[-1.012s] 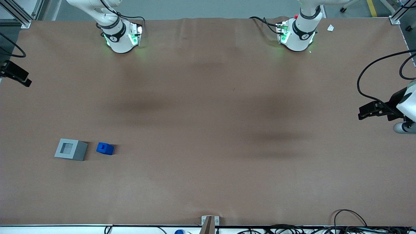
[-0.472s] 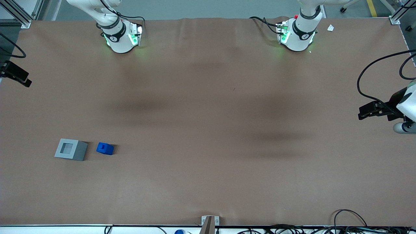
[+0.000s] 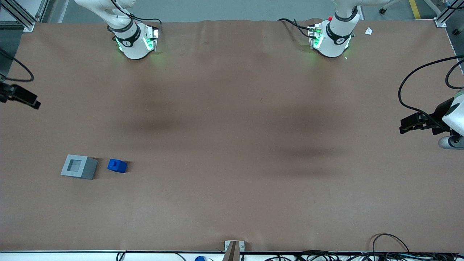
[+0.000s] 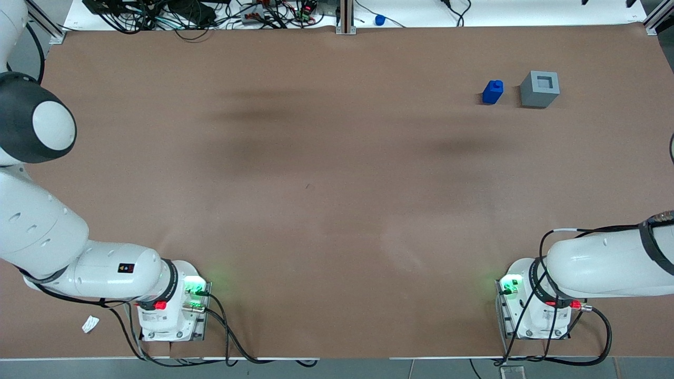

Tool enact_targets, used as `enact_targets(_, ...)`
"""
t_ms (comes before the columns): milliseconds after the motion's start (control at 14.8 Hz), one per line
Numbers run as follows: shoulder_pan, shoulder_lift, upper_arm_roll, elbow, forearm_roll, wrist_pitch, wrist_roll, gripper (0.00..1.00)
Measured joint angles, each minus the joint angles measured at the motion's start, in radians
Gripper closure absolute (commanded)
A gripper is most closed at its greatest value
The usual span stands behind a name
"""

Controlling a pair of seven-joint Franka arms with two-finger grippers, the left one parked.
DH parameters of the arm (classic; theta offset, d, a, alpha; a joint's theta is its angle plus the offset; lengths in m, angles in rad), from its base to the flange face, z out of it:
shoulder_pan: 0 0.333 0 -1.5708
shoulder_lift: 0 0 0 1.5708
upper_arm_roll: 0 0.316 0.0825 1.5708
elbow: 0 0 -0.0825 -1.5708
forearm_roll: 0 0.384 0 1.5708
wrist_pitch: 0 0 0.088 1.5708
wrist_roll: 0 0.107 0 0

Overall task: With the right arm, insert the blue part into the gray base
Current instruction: 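Move the open right gripper down toward the blue block, then close the right gripper on the blue block and lift it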

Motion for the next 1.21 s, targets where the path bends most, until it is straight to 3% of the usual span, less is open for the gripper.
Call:
enact_targets(405, 0.001, 0.162, 0.003, -0.066, 0.009, 0.185, 0.001, 0.00)
enact_targets(877, 0.027, 0.238, 0.010, -0.218, 0.016, 0.454, 0.048, 0.00)
enact_targets(1215, 0.054, 0.310, 0.013, -0.234, 0.016, 0.524, 0.076, 0.00)
